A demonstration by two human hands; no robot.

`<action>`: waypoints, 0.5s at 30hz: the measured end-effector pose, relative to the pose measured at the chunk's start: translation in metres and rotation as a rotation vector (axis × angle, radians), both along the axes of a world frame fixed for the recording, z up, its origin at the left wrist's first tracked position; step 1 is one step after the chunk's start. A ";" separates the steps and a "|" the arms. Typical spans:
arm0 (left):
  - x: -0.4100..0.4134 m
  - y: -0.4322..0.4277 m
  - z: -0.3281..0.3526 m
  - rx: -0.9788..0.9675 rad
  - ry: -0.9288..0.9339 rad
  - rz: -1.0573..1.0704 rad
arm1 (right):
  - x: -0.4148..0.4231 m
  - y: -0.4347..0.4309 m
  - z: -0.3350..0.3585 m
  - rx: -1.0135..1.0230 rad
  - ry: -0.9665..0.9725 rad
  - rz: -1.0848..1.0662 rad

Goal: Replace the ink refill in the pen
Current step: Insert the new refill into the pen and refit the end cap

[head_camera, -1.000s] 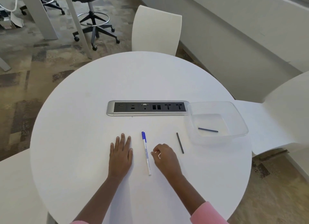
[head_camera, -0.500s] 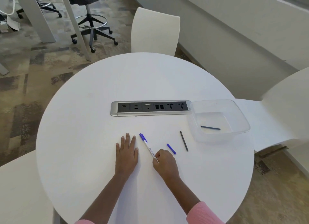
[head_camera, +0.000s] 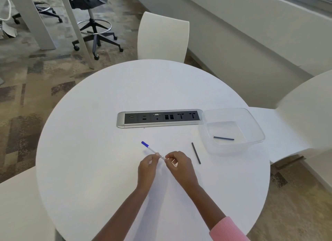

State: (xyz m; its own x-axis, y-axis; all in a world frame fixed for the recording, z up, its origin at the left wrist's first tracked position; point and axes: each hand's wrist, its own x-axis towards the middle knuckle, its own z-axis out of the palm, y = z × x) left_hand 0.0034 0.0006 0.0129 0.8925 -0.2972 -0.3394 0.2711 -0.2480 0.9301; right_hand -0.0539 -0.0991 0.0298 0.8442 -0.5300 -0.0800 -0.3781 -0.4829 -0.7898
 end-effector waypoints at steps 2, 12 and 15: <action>0.002 -0.004 0.005 -0.145 0.190 0.041 | 0.000 -0.003 0.002 -0.010 -0.037 0.030; 0.015 -0.004 0.011 -0.396 0.458 0.222 | -0.012 -0.045 -0.004 -0.178 0.089 -0.089; 0.019 -0.002 0.010 -0.444 0.485 0.257 | -0.020 -0.059 -0.011 -0.287 0.247 -0.168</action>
State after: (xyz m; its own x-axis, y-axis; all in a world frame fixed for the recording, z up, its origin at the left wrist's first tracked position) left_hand 0.0225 -0.0015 0.0232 0.7316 -0.2998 -0.6123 0.6799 0.2541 0.6879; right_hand -0.0735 -0.1580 0.0190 0.7181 -0.6890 -0.0984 -0.6318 -0.5861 -0.5072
